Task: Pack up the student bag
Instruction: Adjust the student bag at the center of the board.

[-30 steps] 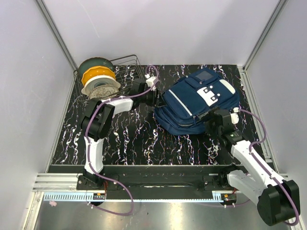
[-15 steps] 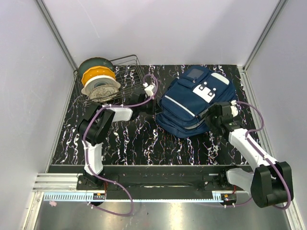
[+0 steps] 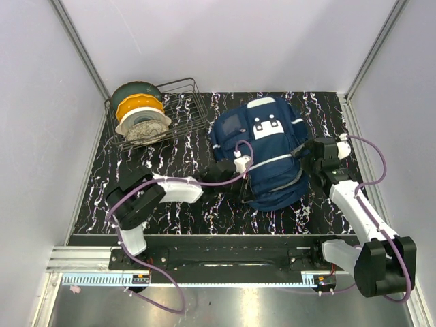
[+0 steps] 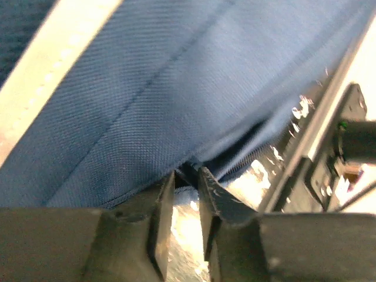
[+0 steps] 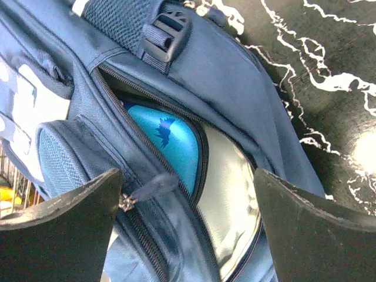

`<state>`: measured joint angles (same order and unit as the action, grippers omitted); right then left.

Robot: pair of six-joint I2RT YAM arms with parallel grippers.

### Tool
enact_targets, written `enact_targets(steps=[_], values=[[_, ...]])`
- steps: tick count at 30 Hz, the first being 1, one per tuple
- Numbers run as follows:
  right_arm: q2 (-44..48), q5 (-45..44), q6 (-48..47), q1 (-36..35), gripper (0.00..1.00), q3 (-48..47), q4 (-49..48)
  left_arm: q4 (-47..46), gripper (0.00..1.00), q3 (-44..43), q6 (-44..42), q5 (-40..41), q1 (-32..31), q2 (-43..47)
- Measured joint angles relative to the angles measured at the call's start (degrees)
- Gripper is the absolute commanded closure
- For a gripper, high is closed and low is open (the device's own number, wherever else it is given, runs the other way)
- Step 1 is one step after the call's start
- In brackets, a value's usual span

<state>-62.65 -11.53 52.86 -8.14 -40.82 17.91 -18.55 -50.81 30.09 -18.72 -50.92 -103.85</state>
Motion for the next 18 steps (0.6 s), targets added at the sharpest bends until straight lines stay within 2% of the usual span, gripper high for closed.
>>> enact_targets(steps=[3,6,14,18], values=[[-0.5,0.6,-1.4,0.3,0.00,-2.6,1.8,2.2,0.32,1.1,0.5,-1.2,-3.0,3.5],[-0.3,0.6,-2.4,0.6,0.00,-4.3,4.9,5.5,0.23,1.6,-0.5,-2.3,-4.9,8.3],[7.2,-1.6,-3.6,1.6,0.00,-6.1,13.6,12.2,0.15,1.3,-4.3,-2.0,-4.5,15.5],[11.1,-1.0,-3.8,1.6,0.01,-7.3,16.0,16.0,0.01,1.3,-5.1,0.4,-4.5,18.6]])
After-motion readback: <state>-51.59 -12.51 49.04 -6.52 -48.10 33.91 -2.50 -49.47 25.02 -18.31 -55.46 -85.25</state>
